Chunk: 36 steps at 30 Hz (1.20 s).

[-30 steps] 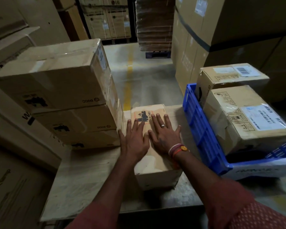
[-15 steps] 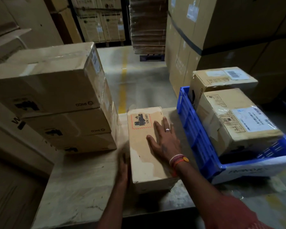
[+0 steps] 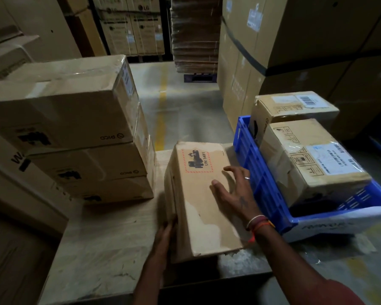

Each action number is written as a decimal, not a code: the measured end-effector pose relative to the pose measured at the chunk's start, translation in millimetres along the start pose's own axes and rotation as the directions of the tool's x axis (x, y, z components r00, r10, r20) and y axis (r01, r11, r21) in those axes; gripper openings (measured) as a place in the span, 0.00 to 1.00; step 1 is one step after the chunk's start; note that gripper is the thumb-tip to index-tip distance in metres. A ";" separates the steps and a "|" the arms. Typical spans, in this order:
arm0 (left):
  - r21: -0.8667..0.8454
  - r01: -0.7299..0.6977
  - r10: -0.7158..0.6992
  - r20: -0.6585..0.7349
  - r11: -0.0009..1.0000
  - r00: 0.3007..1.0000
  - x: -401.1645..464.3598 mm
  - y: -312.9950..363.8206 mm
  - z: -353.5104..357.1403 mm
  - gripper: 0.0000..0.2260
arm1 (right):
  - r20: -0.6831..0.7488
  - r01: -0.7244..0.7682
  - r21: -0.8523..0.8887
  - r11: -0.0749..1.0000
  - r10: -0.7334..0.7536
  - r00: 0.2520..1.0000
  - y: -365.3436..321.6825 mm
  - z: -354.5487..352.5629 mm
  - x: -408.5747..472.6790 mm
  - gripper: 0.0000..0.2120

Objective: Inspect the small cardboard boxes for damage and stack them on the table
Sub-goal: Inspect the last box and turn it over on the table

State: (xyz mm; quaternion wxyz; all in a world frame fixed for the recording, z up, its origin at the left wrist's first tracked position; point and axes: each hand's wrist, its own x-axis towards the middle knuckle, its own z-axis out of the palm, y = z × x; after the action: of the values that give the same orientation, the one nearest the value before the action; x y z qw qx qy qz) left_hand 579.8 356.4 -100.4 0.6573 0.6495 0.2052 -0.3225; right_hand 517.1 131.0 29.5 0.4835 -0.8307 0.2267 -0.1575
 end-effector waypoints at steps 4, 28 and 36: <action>0.164 -0.207 0.213 -0.018 0.964 0.977 -9.1 19.3 -29.5 0.23 | 0.029 -0.141 0.105 0.984 0.139 0.990 27.2 1.3 -11.5 0.22; 0.893 -0.448 0.789 0.256 0.028 0.559 -49.3 3.2 21.8 0.37 | 0.002 0.133 -0.306 0.943 -0.139 0.990 68.3 29.7 -63.3 0.26; 0.880 -0.388 0.684 0.461 -0.274 0.565 -51.0 -22.6 27.4 0.28 | 0.201 0.344 -0.711 0.613 -0.291 0.935 91.2 62.8 -98.9 0.26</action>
State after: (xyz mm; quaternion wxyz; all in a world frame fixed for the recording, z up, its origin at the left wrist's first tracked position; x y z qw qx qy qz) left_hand 524.0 338.6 -79.6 0.0851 0.9458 -0.3102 0.0450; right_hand 443.0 190.0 -84.8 0.0789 -0.9855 0.1042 -0.1085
